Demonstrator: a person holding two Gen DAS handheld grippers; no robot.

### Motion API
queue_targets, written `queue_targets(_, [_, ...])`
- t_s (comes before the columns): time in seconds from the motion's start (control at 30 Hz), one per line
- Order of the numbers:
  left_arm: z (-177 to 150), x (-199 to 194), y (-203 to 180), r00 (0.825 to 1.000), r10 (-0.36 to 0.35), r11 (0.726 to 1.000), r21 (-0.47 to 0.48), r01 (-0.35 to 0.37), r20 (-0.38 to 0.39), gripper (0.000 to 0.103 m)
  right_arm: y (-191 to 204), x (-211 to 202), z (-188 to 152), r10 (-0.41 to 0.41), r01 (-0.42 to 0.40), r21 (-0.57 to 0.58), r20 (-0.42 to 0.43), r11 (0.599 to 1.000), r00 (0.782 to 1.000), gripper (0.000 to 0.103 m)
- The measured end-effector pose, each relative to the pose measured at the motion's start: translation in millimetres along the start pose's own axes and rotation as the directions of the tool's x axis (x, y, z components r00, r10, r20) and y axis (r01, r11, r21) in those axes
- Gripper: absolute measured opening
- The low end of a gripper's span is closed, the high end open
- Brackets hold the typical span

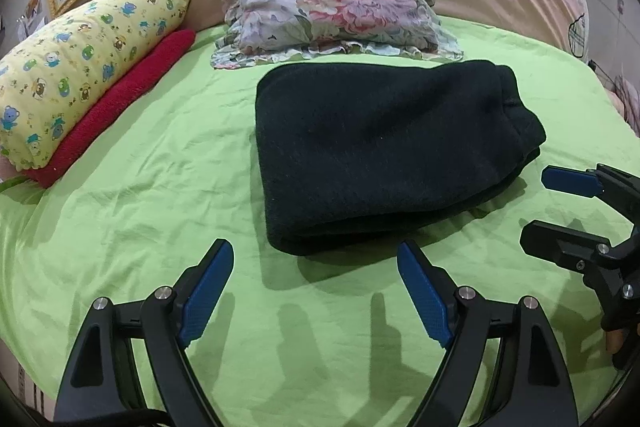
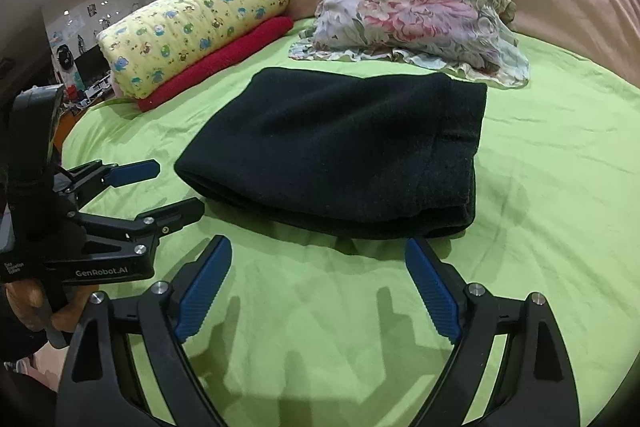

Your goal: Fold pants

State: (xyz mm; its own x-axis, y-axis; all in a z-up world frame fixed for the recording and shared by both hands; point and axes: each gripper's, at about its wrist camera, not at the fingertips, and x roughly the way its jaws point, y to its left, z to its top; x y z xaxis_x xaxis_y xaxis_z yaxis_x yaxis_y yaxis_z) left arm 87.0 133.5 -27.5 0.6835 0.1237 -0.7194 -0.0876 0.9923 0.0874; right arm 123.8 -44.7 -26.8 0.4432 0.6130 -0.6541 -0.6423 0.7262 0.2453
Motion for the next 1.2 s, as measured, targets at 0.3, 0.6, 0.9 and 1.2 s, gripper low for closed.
queue_targets(0.3, [0,11,-2,1.0,-0.01,1.0,-0.011,0.01,-0.018,0.084,-7,8,3,0.001,-0.001,0.033,-0.008,0.999,1.0,0.089])
queue_targets(0.6, [2,19,0,0.999,-0.019,0.999,-0.032,0.018,-0.039,0.085,-12,9,4,-0.005,0.006,0.06,-0.006,0.998,1.0,0.089])
queue_targets(0.9, [3,24,1,0.998,-0.011,0.999,-0.038,0.009,-0.054,0.085,-15,6,3,-0.014,0.014,0.079,0.003,0.997,1.0,0.089])
queue_targets(1.2, [4,25,0,0.998,-0.008,1.0,-0.029,0.007,-0.054,0.085,-16,6,3,-0.026,0.025,0.083,0.007,0.996,1.0,0.089])
